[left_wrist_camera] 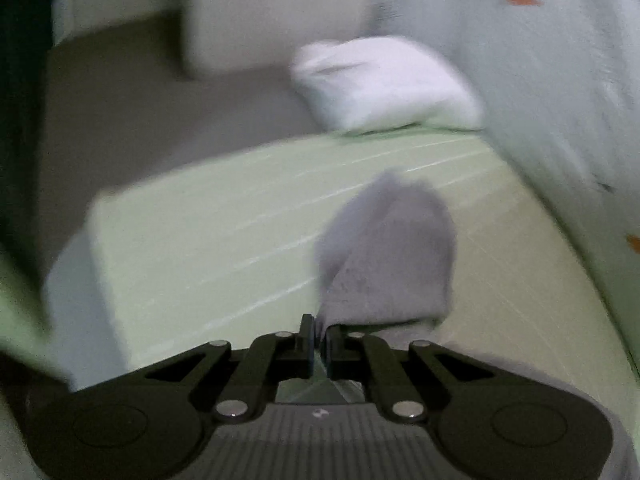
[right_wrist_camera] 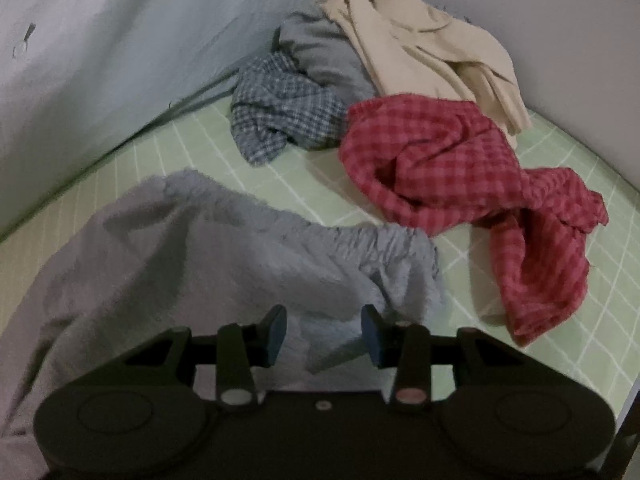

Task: Fold clothes
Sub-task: 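Grasp a sweatshirt sleeve with the left gripper and drag it across the body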

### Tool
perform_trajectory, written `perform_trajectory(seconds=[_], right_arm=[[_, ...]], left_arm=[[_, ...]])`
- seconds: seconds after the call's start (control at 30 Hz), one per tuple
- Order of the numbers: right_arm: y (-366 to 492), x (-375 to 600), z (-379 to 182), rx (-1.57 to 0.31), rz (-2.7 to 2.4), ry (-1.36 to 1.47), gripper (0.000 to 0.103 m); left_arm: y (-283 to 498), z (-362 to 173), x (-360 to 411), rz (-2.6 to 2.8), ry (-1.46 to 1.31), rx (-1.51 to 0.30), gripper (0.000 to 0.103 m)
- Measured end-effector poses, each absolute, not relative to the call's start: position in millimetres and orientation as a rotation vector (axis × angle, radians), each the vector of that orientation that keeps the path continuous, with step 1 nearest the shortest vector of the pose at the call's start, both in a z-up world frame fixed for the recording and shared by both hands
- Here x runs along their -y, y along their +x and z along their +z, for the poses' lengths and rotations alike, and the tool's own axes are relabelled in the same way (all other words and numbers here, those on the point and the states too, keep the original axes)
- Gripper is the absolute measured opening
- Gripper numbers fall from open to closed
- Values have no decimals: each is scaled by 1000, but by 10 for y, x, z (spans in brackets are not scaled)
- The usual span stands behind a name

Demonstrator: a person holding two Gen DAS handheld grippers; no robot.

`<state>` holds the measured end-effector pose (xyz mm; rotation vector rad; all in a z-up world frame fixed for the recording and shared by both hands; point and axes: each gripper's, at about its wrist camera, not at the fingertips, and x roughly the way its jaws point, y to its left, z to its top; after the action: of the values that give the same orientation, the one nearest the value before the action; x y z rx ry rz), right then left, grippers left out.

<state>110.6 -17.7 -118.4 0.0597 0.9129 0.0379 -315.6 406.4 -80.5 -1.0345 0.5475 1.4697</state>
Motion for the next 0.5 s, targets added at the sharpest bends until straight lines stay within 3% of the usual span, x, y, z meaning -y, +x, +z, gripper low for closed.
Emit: perform_trajectory(seconds=[0.13, 0.27, 0.33, 0.43, 0.5], right_arm=[[1049, 166, -1264, -952, 45, 47, 42], [1000, 138, -1281, -958, 63, 20, 42], [975, 100, -1263, -946, 76, 2, 44], [971, 21, -1215, -918, 105, -35, 46], [984, -41, -1183, -898, 126, -56, 48]], left_arm=[[-3348, -1048, -3818, 1522, -1126, -636, 11], [-3280, -945, -3710, 1420, -1093, -573, 16], [-3153, -853, -3734, 1363, -1040, -558, 22], [-2967, -751, -3784, 1280, -970, -538, 42], [-2841, -741, -3858, 1251, -949, -542, 49]])
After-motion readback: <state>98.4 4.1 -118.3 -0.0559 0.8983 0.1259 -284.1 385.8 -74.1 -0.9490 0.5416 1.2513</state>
